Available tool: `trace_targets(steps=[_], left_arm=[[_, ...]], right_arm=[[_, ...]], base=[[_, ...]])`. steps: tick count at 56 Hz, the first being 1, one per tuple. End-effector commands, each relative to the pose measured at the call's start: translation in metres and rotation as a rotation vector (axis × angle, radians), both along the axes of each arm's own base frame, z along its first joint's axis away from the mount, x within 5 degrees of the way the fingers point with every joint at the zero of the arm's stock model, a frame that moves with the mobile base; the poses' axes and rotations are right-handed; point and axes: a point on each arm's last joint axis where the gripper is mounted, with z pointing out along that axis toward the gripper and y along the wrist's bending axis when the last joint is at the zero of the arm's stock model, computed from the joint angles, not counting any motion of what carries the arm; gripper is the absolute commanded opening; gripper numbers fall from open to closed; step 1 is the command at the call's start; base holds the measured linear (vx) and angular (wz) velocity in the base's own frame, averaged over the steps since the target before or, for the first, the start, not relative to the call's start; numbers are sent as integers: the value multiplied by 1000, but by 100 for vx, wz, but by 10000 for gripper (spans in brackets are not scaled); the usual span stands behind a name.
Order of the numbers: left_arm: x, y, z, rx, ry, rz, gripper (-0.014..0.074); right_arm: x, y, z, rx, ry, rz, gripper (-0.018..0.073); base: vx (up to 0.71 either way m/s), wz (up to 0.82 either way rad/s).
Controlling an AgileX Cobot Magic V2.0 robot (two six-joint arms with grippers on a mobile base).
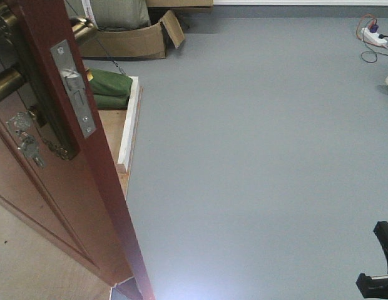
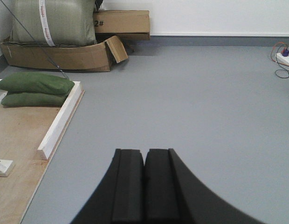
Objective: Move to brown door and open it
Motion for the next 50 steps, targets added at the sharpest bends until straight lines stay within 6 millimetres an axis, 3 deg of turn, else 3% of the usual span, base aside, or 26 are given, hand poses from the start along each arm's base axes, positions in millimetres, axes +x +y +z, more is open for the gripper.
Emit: trace_targets(steps=[1, 50], left_arm=[[-2, 3, 14, -17, -64, 30, -6], [-2, 3, 14, -16, -64, 30, -6]], right_arm=[[2, 0, 5, -6, -78, -2, 0], [2, 0, 6, -6, -82, -2, 0]], base=[[15, -2], [16, -2]])
